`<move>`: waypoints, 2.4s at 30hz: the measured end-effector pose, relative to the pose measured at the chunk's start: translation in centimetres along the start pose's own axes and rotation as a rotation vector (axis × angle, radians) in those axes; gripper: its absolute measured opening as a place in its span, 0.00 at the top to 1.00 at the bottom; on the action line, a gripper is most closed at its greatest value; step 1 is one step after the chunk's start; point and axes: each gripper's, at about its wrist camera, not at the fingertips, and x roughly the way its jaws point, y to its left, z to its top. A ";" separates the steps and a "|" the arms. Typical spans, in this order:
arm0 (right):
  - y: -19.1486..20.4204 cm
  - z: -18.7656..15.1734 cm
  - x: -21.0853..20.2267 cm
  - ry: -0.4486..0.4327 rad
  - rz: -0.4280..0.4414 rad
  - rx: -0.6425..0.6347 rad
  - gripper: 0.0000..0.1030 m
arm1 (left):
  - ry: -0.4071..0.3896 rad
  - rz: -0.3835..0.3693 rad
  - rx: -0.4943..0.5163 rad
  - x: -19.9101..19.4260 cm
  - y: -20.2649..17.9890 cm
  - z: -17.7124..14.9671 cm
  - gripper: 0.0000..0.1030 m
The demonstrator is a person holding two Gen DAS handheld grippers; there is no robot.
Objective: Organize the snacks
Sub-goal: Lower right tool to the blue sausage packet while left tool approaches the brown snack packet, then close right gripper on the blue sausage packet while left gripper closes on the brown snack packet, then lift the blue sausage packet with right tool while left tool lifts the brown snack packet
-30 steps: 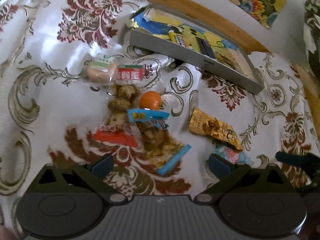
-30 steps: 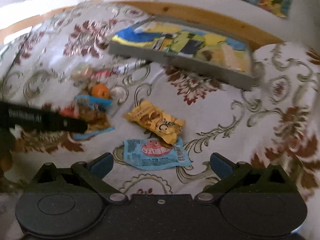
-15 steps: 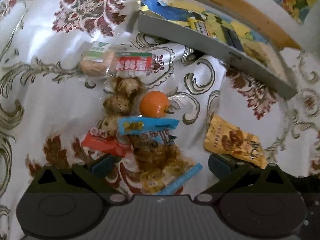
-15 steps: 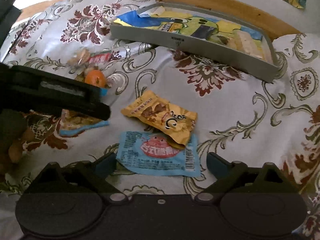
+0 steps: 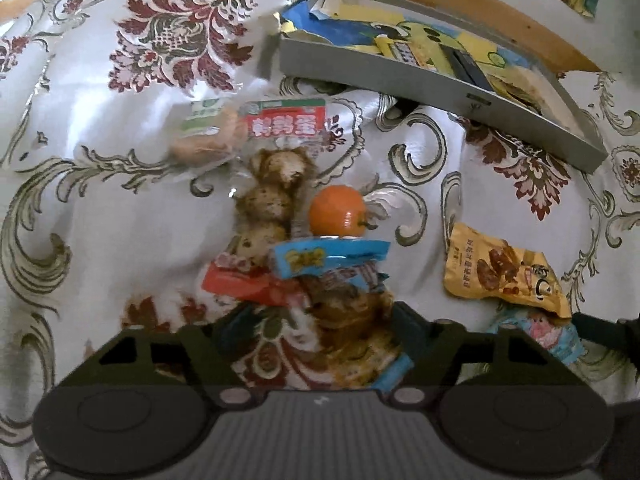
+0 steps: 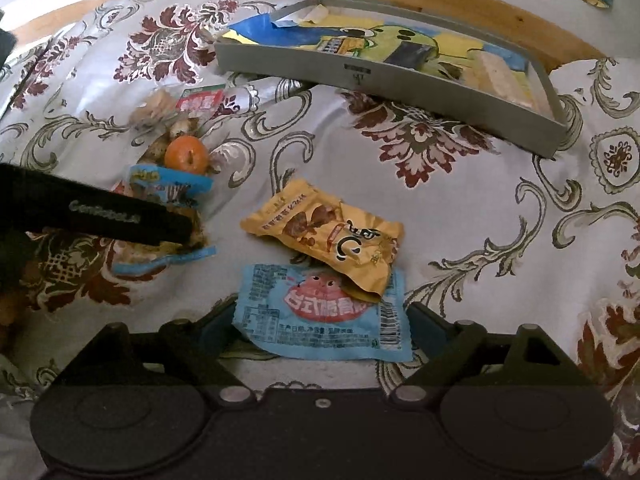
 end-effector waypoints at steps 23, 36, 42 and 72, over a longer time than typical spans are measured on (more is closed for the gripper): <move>3.6 0.2 -1.8 0.028 0.197 -0.037 0.12 | 0.001 -0.140 -0.085 -2.6 3.4 -0.2 0.21; 3.5 0.1 -1.3 0.020 0.159 -0.041 0.12 | 0.075 0.074 -0.026 0.0 -0.2 1.7 0.37; 3.8 0.1 -1.4 0.023 0.150 -0.039 0.13 | 0.047 0.005 -0.031 -1.3 1.6 0.6 0.54; 5.8 -0.3 -2.6 0.000 0.124 -0.084 0.14 | 0.014 -0.190 -0.231 -3.3 6.1 -0.5 0.76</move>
